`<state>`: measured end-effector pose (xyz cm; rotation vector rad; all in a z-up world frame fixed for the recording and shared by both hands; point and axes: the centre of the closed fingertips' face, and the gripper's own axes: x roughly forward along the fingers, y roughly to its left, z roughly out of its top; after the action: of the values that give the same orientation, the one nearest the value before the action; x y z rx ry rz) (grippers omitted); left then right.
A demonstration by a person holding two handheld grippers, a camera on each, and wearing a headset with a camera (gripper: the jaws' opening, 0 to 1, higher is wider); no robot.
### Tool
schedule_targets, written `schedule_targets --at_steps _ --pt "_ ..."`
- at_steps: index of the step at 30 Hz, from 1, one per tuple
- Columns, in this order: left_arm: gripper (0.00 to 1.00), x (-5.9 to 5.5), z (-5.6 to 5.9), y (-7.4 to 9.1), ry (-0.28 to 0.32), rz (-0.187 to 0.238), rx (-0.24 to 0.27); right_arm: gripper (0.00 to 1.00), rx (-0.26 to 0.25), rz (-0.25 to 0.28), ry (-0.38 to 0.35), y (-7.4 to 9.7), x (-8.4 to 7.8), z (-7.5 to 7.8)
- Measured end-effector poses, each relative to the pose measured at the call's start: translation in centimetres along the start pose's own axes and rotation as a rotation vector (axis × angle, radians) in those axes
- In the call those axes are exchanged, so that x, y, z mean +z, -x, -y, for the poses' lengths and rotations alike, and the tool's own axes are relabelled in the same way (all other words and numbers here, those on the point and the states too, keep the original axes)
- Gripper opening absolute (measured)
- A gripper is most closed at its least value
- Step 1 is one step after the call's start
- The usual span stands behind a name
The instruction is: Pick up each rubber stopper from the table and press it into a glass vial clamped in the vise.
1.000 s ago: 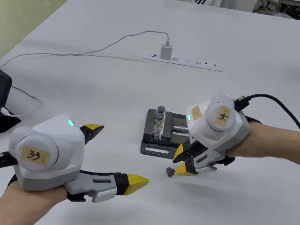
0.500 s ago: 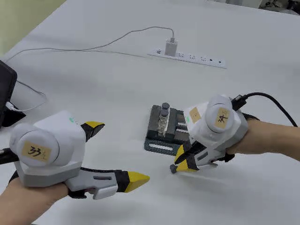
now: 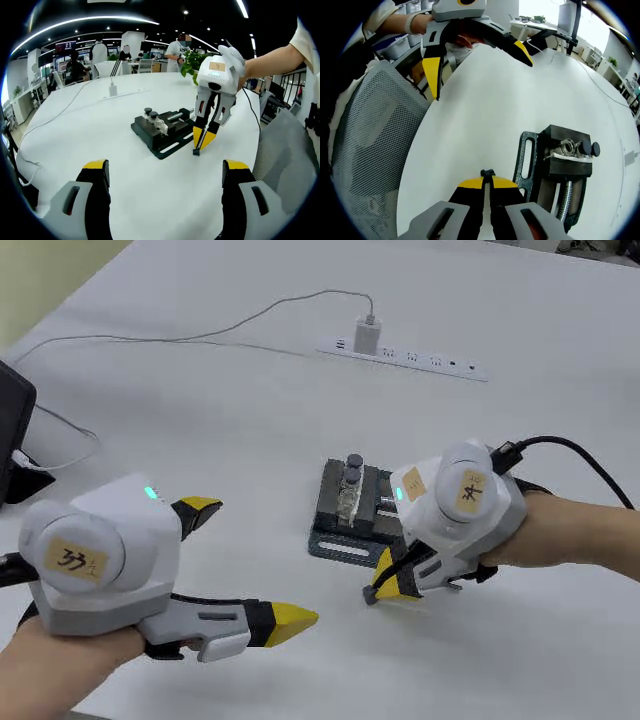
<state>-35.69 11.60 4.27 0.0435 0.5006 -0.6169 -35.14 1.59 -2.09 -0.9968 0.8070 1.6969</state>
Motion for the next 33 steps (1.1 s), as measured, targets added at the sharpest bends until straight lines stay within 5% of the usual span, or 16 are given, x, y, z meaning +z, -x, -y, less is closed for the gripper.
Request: schedule_targets --at_steps 15,25,33 --pt "0.91 0.0 0.4 0.1 -0.006 0.011 0.001 0.0 -0.003 0.036 -0.198 0.0 0.2 -0.1" --pt "0.9 0.0 1.3 -0.2 -0.004 0.025 -0.016 0.0 -0.024 0.143 -0.398 0.9 0.3 0.0" --pt "0.88 0.0 2.8 -0.7 -0.004 0.039 -0.046 0.0 -0.041 0.281 -0.598 3.2 0.6 -0.2"
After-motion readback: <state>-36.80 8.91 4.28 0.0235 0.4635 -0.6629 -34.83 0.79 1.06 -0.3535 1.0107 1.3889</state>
